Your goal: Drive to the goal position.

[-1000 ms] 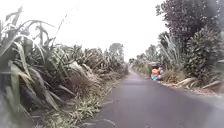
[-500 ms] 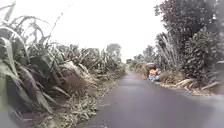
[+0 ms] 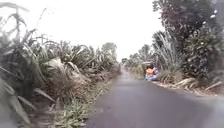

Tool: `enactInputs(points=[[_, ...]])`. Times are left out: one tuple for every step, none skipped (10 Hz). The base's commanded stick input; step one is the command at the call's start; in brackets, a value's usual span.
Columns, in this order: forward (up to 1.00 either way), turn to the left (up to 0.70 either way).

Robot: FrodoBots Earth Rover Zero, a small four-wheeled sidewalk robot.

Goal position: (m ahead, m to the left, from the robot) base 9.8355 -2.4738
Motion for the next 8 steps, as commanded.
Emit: enactInputs(points=[[0.7,0.0],[0.7,0.0],[0.7,0.0],[0.7,0.0],[0.7,-0.09],[0.7,-0.29],[0.7,-0.35],[0.7,-0.29]])
